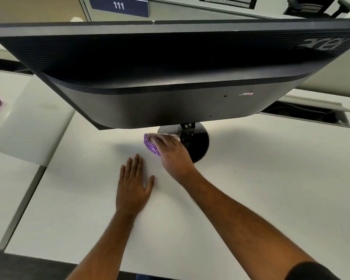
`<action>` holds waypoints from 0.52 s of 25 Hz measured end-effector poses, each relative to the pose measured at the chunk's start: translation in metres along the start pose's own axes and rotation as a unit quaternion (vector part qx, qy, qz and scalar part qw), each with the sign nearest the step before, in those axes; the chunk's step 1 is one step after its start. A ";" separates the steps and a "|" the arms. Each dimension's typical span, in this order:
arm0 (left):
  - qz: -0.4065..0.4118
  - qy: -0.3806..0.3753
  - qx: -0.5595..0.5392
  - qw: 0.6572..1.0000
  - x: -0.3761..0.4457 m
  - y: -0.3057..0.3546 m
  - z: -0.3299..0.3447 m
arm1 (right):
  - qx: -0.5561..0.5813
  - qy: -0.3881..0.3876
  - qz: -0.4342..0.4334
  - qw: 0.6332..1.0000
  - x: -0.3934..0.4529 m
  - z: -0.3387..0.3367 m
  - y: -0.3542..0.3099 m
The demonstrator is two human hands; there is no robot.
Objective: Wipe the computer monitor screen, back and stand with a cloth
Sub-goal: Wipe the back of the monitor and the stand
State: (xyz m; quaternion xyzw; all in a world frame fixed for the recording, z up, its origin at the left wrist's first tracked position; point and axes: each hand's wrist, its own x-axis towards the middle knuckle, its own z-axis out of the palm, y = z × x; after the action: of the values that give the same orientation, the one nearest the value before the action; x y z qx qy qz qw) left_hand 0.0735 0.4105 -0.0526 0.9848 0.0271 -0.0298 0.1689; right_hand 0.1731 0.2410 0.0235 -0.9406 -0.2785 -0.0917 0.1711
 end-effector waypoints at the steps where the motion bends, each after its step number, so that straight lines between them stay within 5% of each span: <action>1: 0.000 0.002 0.001 1.000 -0.001 0.000 0.000 | -0.015 -0.006 -0.011 1.000 0.010 0.008 0.001; 13: -0.002 -0.003 0.001 1.000 0.000 -0.001 -0.001 | -0.066 -0.108 0.087 0.988 0.007 0.044 -0.001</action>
State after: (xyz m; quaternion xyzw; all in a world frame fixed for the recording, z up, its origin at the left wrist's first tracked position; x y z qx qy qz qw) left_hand 0.0734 0.4117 -0.0518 0.9849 0.0287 -0.0333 0.1674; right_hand 0.1815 0.2619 -0.0146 -0.9749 -0.2057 0.0070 0.0852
